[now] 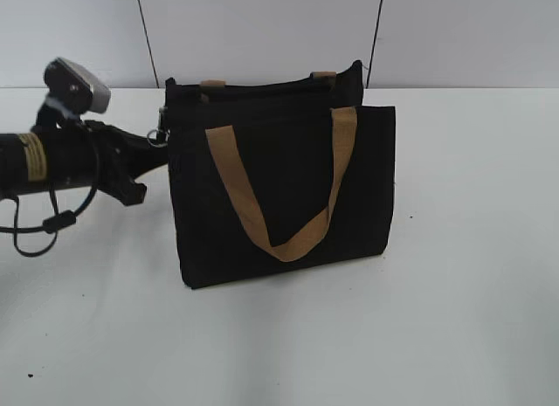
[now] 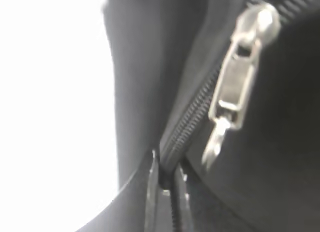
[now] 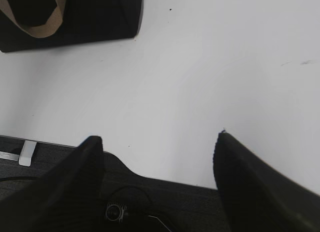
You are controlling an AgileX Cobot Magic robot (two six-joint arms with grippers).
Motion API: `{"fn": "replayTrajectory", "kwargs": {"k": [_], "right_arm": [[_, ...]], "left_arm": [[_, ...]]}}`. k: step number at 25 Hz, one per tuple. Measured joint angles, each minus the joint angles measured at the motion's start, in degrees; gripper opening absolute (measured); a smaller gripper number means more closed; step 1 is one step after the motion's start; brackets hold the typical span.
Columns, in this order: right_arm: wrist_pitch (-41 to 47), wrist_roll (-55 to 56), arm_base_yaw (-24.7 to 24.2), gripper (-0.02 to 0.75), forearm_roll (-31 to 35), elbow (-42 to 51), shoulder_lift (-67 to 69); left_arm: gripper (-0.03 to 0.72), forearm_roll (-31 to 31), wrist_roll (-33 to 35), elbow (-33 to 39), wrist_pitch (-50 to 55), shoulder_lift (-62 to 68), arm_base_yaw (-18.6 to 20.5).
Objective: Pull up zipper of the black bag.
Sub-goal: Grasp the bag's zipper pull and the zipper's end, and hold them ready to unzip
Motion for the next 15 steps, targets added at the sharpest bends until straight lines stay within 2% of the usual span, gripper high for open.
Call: {"fn": "replayTrajectory", "kwargs": {"k": [4,9,15], "right_arm": [[0.0,0.0,0.0,0.524,0.0,0.0,0.0],[0.0,-0.67,0.0,0.524,0.43,0.0,0.0],[-0.53,-10.01,0.0,0.524,7.09,-0.92,1.62]], "left_arm": [[0.035,-0.04,0.0,0.0,7.11,-8.86,0.06],[0.035,0.52,-0.11,0.0,9.28,-16.53,0.06],[0.035,4.16,-4.46,0.05,9.99,-21.79,-1.56]]}}
